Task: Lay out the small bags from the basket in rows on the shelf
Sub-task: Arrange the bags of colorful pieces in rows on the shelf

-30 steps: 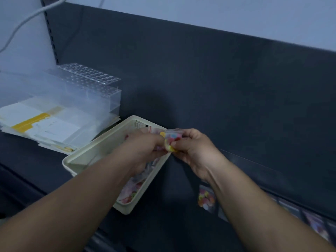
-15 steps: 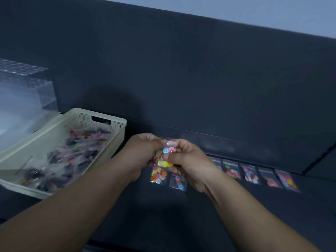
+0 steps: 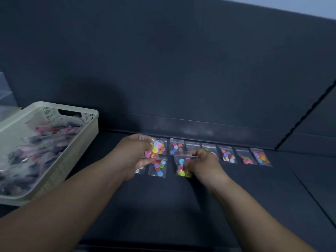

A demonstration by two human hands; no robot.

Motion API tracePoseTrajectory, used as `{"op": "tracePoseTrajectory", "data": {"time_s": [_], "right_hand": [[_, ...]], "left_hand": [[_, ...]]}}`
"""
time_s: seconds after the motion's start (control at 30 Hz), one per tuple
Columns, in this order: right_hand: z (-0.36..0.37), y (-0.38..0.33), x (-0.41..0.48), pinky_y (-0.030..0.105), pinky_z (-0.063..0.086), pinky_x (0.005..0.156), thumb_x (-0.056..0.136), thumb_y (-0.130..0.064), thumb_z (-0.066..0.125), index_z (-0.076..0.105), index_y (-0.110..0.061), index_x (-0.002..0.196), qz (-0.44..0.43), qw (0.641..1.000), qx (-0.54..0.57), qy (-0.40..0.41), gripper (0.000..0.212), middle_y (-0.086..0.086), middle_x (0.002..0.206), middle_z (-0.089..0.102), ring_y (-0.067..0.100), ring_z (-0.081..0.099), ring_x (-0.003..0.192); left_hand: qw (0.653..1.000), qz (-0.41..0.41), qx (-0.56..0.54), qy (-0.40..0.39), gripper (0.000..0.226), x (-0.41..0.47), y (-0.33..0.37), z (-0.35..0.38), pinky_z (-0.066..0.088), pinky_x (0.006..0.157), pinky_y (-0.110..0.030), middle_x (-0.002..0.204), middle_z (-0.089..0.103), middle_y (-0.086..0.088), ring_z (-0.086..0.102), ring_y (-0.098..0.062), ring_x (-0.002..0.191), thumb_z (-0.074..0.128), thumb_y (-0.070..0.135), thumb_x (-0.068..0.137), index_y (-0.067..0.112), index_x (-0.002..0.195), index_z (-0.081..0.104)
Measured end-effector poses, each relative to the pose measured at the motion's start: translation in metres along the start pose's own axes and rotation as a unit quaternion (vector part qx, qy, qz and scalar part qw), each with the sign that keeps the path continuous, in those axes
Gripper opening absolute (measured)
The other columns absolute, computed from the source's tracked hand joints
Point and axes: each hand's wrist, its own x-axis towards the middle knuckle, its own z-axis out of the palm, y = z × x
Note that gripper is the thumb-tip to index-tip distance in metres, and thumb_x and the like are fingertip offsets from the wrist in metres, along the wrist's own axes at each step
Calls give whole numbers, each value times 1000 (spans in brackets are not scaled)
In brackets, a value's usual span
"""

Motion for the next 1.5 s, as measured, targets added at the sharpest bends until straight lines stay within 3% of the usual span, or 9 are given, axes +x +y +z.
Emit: {"op": "tracePoseTrajectory", "data": {"time_s": [0.23,0.43,0.63,0.8,0.9,0.97,1.17,1.33,1.5], "right_hand": [[-6,26,3,26,49,85,83,-19,67,55,-22,119,-155,952,-252,75,39,-8,110,54,12,58,95],[-8,42,-5,-1,28,76,88,-15,59,70,-18,95,-321,864,-387,-4,13,-7,99,63,13,50,99],[0,42,4,14,36,84,91,-22,58,70,-19,101,-340,853,-395,8,17,-6,104,63,16,49,102],[-1,34,1,18,40,83,90,-22,59,68,-16,99,-295,885,-360,9,14,-3,101,61,12,52,99],[0,3,-12,15,45,68,93,-17,56,65,-12,90,-201,976,-86,-20,11,-1,88,61,-1,57,75],[0,-15,-18,16,47,61,93,-16,56,64,-11,88,-118,984,76,-107,12,3,83,63,5,58,71],[-16,-17,-20,20,44,51,83,0,65,60,-10,84,-69,988,55,-125,11,4,66,66,9,58,53],[-40,7,-9,29,55,56,85,-10,67,51,-9,77,2,999,44,11,18,8,71,68,14,60,55],[-55,22,-8,28,41,67,87,-35,58,54,-16,104,-91,880,-456,93,26,3,102,60,25,59,93]], "left_hand": [[998,19,57,27,18,1,-9,1,44,60,-22,79,66,-3,58,-13,66,62,-3,83,15,78,62],[998,21,47,25,17,-2,-12,3,44,58,-22,63,67,2,59,-7,53,60,-2,83,14,79,62],[999,12,36,18,16,-3,-14,7,50,62,-24,78,63,-8,57,-14,63,54,-3,86,12,81,58],[999,19,32,3,18,-6,-14,9,56,62,-25,78,64,-7,62,-15,60,57,-6,85,10,78,56],[997,38,70,-13,19,-8,-14,12,52,52,-20,74,64,-6,61,-13,58,60,-7,81,11,76,56],[993,56,103,-22,16,-8,-14,16,51,58,-23,79,66,-8,62,-17,67,63,-5,79,11,78,59],[982,102,152,-42,15,-11,-17,36,47,62,-22,80,65,-4,58,-13,70,64,-1,82,13,88,63],[898,214,378,-68,16,-4,-41,38,45,77,-18,109,63,5,58,-7,95,54,14,92,23,105,60],[745,312,579,-111,26,1,-59,36,44,90,-26,113,58,4,53,-12,105,43,12,94,18,110,63]]}}
